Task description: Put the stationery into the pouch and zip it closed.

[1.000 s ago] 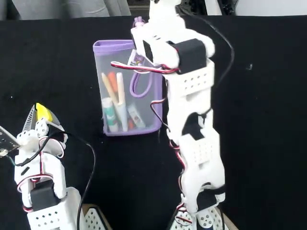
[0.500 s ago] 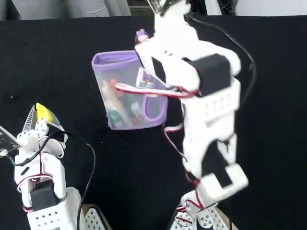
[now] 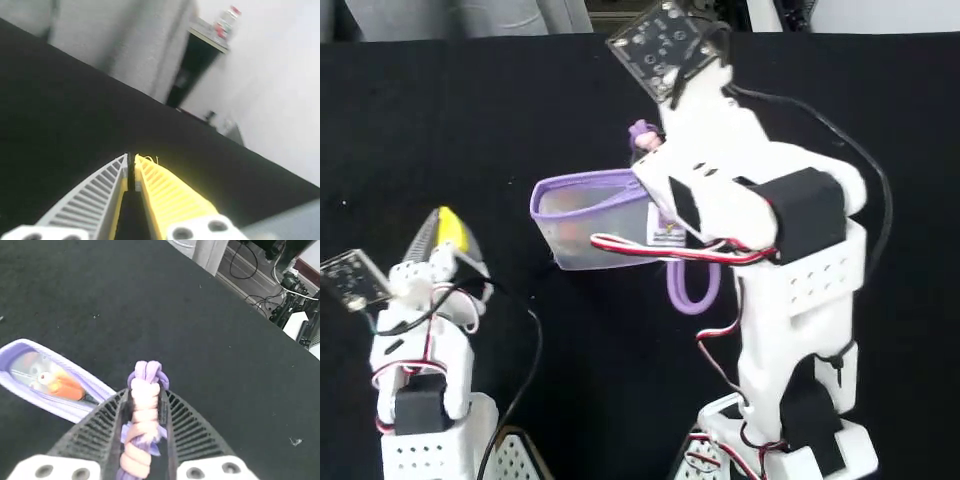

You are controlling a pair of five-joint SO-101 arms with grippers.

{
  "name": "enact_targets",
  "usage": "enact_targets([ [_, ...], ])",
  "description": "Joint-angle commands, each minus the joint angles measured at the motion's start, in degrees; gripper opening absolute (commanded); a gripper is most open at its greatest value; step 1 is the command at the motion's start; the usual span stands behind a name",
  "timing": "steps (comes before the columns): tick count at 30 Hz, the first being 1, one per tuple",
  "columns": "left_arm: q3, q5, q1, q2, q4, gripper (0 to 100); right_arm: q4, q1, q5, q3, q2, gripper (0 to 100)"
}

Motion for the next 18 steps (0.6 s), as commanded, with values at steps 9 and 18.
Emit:
enact_targets([
  [9, -4.2, -12.7, 25.5, -0.3, -1.4, 3, 0.9, 1.4, 0.5, 0.0, -2.9, 1.1],
  [18, 0.4, -13.5, 27.9, -0.2, -21.5, 3, 1.6, 1.3, 2.1, 0.5, -3.0, 1.1],
])
